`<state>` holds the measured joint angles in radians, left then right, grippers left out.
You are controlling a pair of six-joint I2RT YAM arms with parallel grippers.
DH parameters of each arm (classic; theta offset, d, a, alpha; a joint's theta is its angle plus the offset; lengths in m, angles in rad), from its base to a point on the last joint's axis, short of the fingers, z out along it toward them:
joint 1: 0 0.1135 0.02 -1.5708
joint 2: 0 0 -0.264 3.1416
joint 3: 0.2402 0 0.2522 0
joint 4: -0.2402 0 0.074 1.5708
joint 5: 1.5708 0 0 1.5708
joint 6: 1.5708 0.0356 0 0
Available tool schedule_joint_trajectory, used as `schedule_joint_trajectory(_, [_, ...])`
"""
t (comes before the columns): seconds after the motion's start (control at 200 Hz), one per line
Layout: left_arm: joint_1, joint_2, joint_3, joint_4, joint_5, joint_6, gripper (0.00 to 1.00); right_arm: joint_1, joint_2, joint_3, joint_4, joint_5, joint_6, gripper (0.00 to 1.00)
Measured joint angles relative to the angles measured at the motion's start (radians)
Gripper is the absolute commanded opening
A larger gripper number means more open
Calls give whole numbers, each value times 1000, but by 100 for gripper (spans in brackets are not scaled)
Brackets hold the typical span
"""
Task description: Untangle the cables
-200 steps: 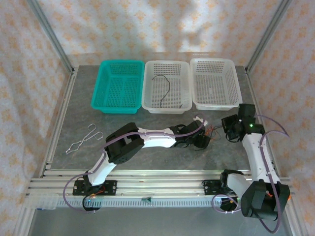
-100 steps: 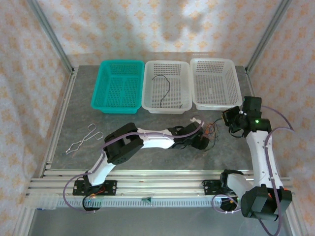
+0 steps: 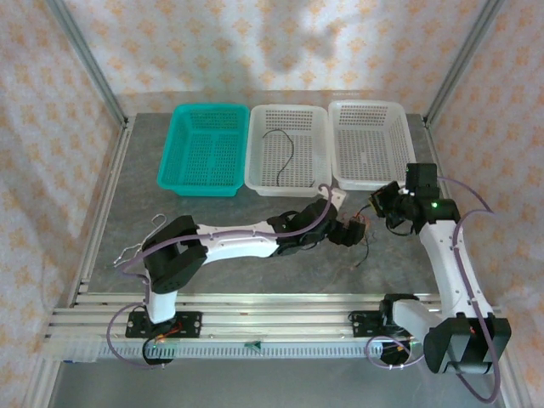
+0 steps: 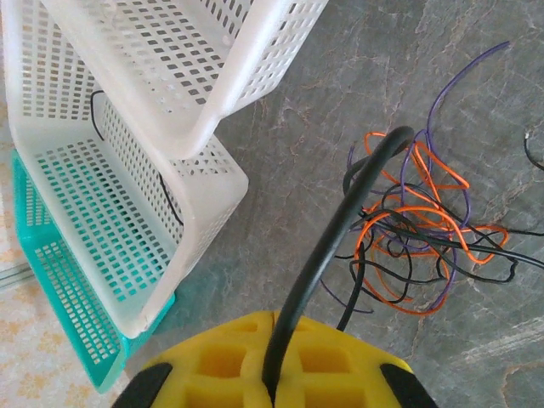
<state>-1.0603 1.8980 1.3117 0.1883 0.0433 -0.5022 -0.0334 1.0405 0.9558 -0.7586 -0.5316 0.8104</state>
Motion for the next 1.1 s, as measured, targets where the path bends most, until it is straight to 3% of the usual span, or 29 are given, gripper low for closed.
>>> schedule_joint_trajectory(0.175, [0,91,113,12,0,16,99,0,-6,0,5,-13,3,0])
schedule_joint_trajectory(0.385, [0,159,117,11,-5,31,99,0,-35,0,16,-35,19,0])
schedule_joint_trajectory(0.726, [1,248,200,13,-92,13,92,0,-63,5,17,-60,35,0])
schedule_joint_trajectory(1.101, [35,284,233,-20,-132,-2,92,0,-67,184,17,-82,53,0])
